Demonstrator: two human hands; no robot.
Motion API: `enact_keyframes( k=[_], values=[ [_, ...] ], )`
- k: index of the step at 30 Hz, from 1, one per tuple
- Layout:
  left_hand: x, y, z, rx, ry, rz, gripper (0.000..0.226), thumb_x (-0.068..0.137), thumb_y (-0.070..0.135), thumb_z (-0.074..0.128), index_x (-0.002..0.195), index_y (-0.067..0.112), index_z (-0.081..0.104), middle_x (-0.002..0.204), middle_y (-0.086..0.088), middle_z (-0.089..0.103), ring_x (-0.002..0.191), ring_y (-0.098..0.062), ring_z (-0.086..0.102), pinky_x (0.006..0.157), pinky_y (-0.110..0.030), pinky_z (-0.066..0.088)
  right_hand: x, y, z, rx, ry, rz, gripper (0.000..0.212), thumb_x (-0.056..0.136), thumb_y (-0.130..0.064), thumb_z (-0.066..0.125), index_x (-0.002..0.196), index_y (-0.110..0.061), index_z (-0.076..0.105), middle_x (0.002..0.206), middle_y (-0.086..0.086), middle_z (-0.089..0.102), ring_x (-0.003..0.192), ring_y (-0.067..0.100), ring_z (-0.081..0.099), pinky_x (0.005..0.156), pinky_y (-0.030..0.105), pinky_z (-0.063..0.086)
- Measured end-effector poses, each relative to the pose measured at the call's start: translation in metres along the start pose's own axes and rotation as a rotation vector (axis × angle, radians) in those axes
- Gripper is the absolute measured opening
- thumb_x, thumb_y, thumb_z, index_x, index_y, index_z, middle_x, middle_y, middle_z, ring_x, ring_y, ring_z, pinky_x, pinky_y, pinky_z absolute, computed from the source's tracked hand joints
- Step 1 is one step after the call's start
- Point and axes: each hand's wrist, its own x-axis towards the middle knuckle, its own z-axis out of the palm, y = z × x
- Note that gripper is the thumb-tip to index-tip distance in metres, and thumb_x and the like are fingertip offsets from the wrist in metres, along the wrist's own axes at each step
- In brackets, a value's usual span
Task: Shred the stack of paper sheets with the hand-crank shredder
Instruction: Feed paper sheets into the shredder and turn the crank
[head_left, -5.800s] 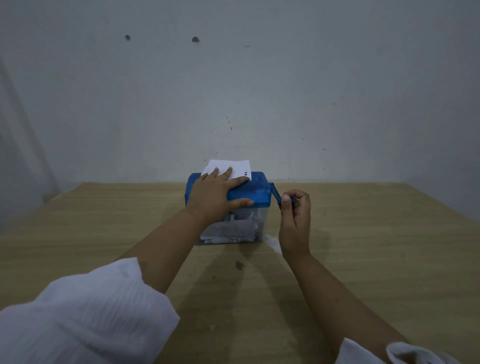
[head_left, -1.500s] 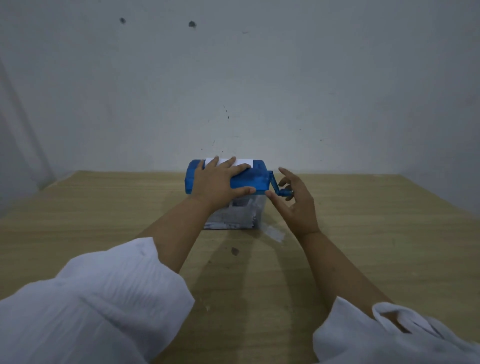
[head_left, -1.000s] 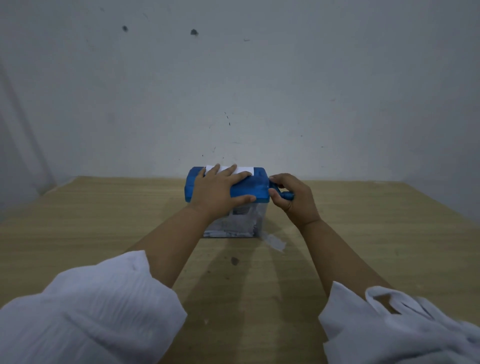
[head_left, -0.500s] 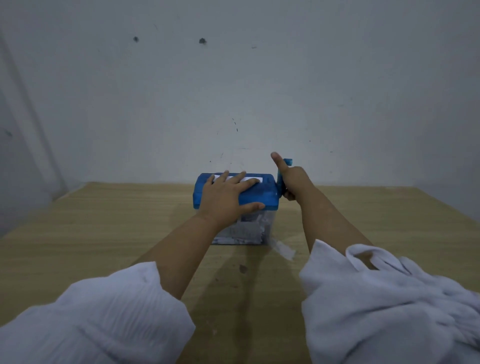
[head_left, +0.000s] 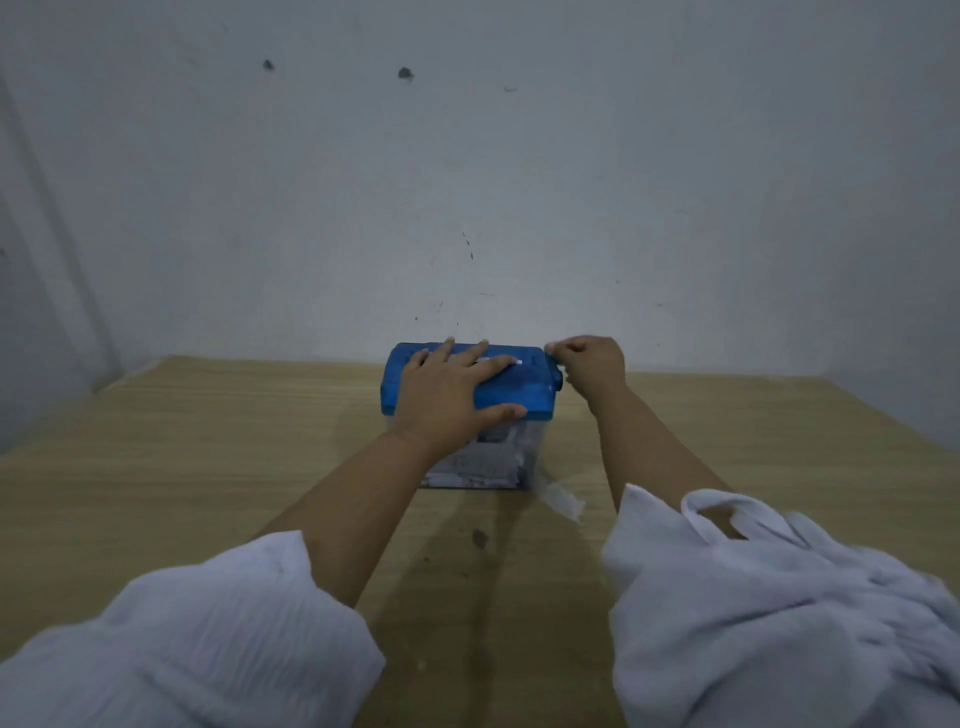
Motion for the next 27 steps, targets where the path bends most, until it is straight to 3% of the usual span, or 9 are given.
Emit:
enact_keyframes(
  k=[2, 5, 10, 14, 19, 23, 27],
  values=[
    [0.001, 0.000, 0.000, -0.007, -0.005, -0.009, 0.067, 0.082, 0.072, 0.040, 0.142, 0.046, 0.028, 0.155, 0.010, 0.022, 0.144, -0.023, 0.016, 0.115, -0.043, 0.009, -0.005, 0.012, 0.008, 0.024, 0.005, 0.133, 0.029, 0.092, -0.007, 0.052, 0.120, -0.005, 0.061, 0.115, 0.015, 0.064, 0.093, 0.022, 0.060, 0.080, 0.030, 0.047],
    [0.002, -0.001, 0.000, -0.007, -0.009, -0.016, 0.067, 0.082, 0.072, 0.039, 0.143, 0.045, 0.028, 0.156, 0.010, 0.022, 0.144, -0.023, 0.016, 0.116, -0.044, 0.010, -0.024, 0.030, 0.012, 0.167, -0.001, 0.209, 0.013, 0.090, -0.003, 0.052, 0.083, -0.003, 0.063, 0.072, 0.009, 0.060, 0.061, 0.016, 0.050, 0.056, 0.024, 0.043],
    [0.001, 0.001, -0.001, 0.017, -0.029, -0.041, 0.068, 0.082, 0.072, 0.039, 0.143, 0.046, 0.026, 0.156, 0.011, 0.021, 0.144, -0.022, 0.016, 0.115, -0.044, 0.012, -0.054, 0.050, 0.017, 0.079, 0.059, 0.120, 0.030, 0.093, -0.017, 0.055, 0.064, -0.008, 0.059, 0.059, 0.005, 0.055, 0.055, 0.015, 0.046, 0.057, 0.030, 0.039],
    [0.001, 0.005, -0.002, -0.010, -0.048, -0.071, 0.067, 0.082, 0.071, 0.041, 0.143, 0.045, 0.027, 0.156, 0.010, 0.020, 0.144, -0.024, 0.015, 0.116, -0.046, 0.012, -0.075, 0.054, 0.019, -0.012, 0.165, -0.015, 0.047, 0.095, -0.019, 0.051, 0.050, -0.015, 0.039, 0.049, 0.002, 0.038, 0.048, 0.012, 0.034, 0.050, 0.030, 0.025],
    [0.000, 0.009, -0.004, -0.021, -0.055, -0.093, 0.067, 0.083, 0.070, 0.043, 0.143, 0.045, 0.028, 0.156, 0.010, 0.020, 0.144, -0.025, 0.015, 0.116, -0.048, 0.009, -0.095, 0.051, 0.016, 0.014, 0.271, -0.166, 0.044, 0.097, -0.018, 0.048, 0.060, 0.005, 0.054, 0.054, 0.013, 0.049, 0.053, 0.021, 0.043, 0.055, 0.036, 0.032],
    [0.000, 0.007, -0.004, -0.028, -0.050, -0.090, 0.066, 0.083, 0.068, 0.044, 0.143, 0.043, 0.029, 0.156, 0.010, 0.021, 0.143, -0.025, 0.017, 0.115, -0.048, 0.009, -0.102, 0.010, 0.001, 0.069, 0.418, -0.317, 0.037, 0.099, -0.018, 0.045, 0.069, 0.000, 0.058, 0.053, -0.007, 0.043, 0.049, 0.004, 0.039, 0.048, 0.017, 0.028],
    [-0.001, 0.008, -0.004, -0.015, -0.030, -0.077, 0.064, 0.084, 0.067, 0.044, 0.142, 0.043, 0.030, 0.155, 0.010, 0.022, 0.143, -0.024, 0.018, 0.115, -0.046, 0.011, -0.094, -0.013, -0.011, 0.231, 0.265, -0.347, 0.014, 0.095, -0.018, 0.053, 0.103, -0.008, 0.057, 0.080, -0.009, 0.055, 0.068, -0.003, 0.052, 0.060, 0.005, 0.039]
  ],
)
